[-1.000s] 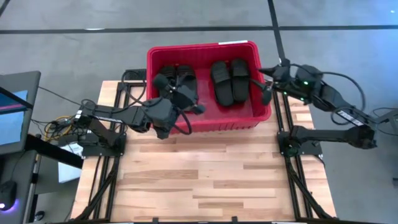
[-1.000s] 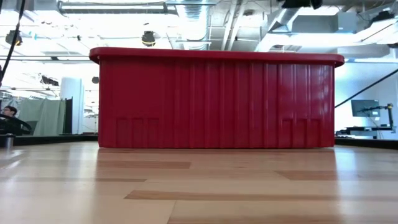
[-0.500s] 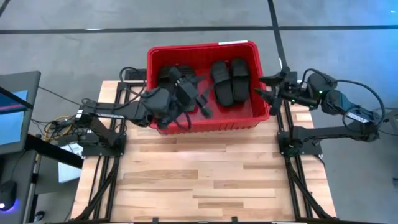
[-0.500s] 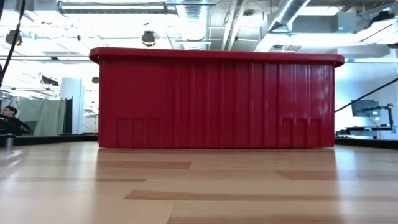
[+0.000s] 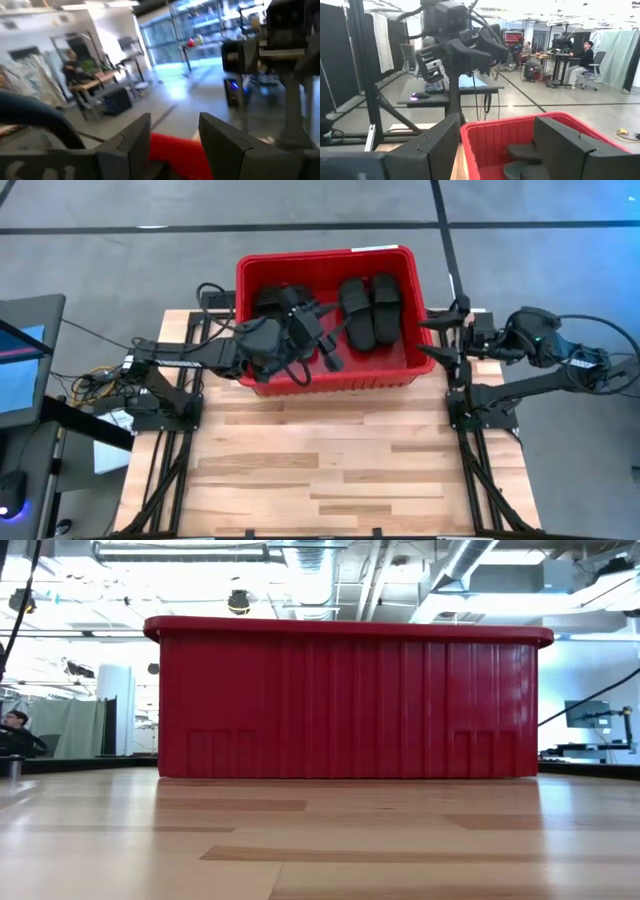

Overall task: Pick and place slides into bin
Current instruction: Return to Home Position

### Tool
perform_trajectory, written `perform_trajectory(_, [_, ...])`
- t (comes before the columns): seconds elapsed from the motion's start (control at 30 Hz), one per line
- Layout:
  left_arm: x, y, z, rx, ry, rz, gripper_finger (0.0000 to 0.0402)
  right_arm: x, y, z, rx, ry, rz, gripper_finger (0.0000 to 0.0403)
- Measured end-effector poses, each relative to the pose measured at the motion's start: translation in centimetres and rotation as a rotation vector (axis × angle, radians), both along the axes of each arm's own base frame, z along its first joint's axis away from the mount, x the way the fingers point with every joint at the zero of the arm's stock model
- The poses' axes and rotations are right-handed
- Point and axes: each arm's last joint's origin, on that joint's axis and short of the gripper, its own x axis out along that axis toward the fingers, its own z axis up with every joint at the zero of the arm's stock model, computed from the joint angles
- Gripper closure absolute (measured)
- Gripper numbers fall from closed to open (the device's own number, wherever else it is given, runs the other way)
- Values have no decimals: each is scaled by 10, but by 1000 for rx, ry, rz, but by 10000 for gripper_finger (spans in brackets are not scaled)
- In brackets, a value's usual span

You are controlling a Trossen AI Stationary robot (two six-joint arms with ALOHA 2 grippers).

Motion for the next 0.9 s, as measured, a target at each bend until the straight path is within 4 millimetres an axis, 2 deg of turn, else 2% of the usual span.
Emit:
perform_trajectory(0.1, [2, 9, -6, -36, 20, -24, 246, -8, 1, -5, 7, -16, 9, 163])
perform_trajectory(0.2, [4, 13, -14, -43, 22, -25, 246, -16, 1, -18, 25, -36, 19, 163])
perform_trajectory(0.4, [-7, 9, -31, -45, -24, -44, 246, -31, 1, -46, 71, -118, 28, 163])
perform_trajectory(0.5, [-23, 5, -40, -46, -47, -46, 246, -37, 2, -55, 72, -126, 39, 163])
perform_trajectory(0.67, [-63, 3, -54, -60, -112, -43, 246, -45, 3, -62, 45, -147, 60, 163])
perform_trajectory(0.9, [-110, 2, -77, -56, -250, -68, 246, -39, 3, -80, 57, -100, 61, 163])
